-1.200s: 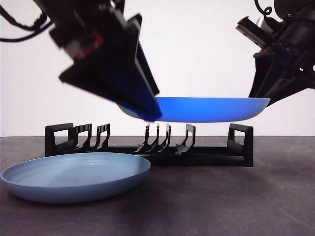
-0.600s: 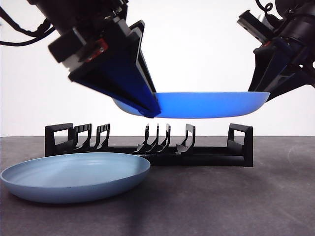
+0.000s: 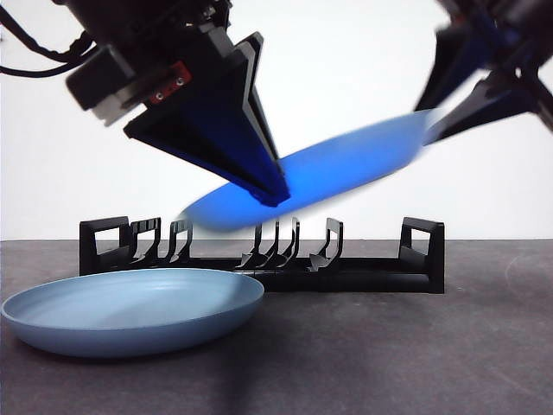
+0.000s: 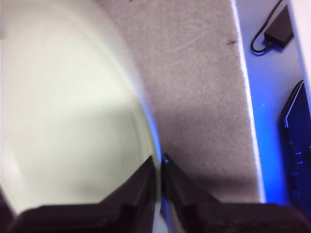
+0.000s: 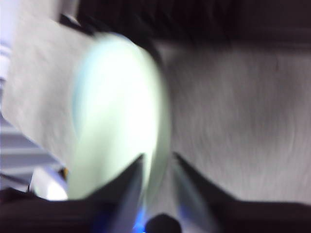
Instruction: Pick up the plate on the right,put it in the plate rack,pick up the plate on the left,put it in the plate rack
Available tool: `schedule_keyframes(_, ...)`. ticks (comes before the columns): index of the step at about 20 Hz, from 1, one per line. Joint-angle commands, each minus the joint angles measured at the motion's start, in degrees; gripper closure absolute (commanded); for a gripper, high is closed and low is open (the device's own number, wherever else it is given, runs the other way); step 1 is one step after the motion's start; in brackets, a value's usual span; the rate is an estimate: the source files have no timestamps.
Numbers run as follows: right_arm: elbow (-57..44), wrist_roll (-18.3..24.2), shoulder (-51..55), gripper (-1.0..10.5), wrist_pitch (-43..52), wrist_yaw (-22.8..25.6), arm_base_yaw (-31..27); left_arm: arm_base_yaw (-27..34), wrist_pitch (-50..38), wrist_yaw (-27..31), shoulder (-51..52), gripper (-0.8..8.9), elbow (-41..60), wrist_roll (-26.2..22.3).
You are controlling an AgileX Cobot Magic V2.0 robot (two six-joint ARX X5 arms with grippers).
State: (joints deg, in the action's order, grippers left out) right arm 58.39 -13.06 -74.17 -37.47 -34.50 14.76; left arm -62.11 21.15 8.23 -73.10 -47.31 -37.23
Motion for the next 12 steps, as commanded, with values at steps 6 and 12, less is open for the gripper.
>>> schedule_keyframes(6, 0.2, -2.56, 11.23, 5.7, 14.19, 2.91, -0.07, 0.68, -9.49, 1.81, 0.09, 8.22, 0.09, 11.72)
schedule_keyframes(12, 0.2, -2.49, 18.45, 5.7, 17.64, 14.03, -0.07, 5.77, -15.91, 4.81, 2.89, 8.22, -3.82, 23.12)
